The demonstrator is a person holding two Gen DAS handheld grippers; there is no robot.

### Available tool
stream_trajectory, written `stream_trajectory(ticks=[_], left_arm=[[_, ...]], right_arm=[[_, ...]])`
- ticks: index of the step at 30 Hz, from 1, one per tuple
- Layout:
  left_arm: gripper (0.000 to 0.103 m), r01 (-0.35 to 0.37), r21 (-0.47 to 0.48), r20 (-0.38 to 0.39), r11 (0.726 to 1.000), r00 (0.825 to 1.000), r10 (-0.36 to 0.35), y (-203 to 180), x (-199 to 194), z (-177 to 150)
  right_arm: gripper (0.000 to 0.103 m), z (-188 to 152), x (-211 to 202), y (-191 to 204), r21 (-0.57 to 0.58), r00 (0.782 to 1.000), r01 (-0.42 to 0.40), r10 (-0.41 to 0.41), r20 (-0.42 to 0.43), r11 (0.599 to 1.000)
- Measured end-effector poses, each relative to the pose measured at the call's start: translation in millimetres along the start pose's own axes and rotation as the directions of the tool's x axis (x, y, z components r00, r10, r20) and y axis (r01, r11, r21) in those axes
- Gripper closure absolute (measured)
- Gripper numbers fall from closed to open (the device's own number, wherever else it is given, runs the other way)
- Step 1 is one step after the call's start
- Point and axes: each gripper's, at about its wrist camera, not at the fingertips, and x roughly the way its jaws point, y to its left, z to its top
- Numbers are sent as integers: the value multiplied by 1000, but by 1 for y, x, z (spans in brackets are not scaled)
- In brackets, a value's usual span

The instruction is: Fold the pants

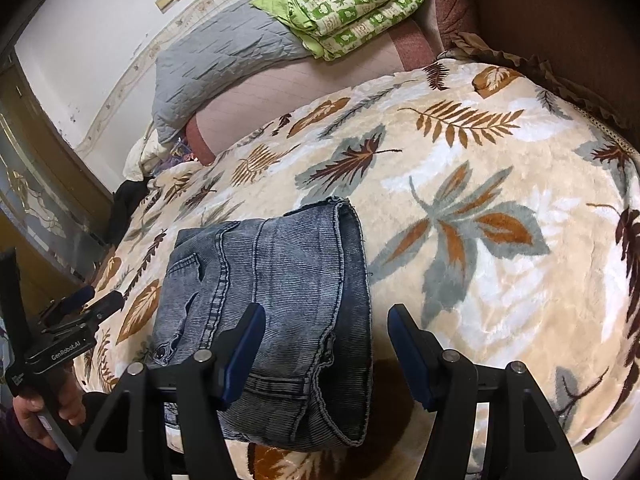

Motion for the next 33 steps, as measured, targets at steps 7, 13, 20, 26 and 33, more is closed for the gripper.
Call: stream_trajectory(ticks=[7, 13, 20, 26, 33], left_arm=[[17, -5, 3, 0, 1000, 1000, 5, -1, 0, -1], [16, -10, 13, 0, 1000, 1000, 10, -3, -1, -1], [17, -14, 22, -1, 1000, 1000, 14, -6, -2, 0], [17, -15, 29, -1, 999, 1000, 15, -9, -2, 2], [17, -15, 33, -7, 999, 1000, 15, -11, 0, 0]], right_arm=[[36, 0, 0, 0, -2, 1000, -5, 5, 1, 1000], [36, 0, 1, 0, -2, 1000, -10, 10, 1, 1000], [36, 0, 0, -1, 3, 1000, -20, 20, 5, 1000], [36, 1, 0, -2, 2, 1000, -23, 22, 8, 1000], [36, 1, 1, -2, -4, 1000, -21, 21, 9, 1000]])
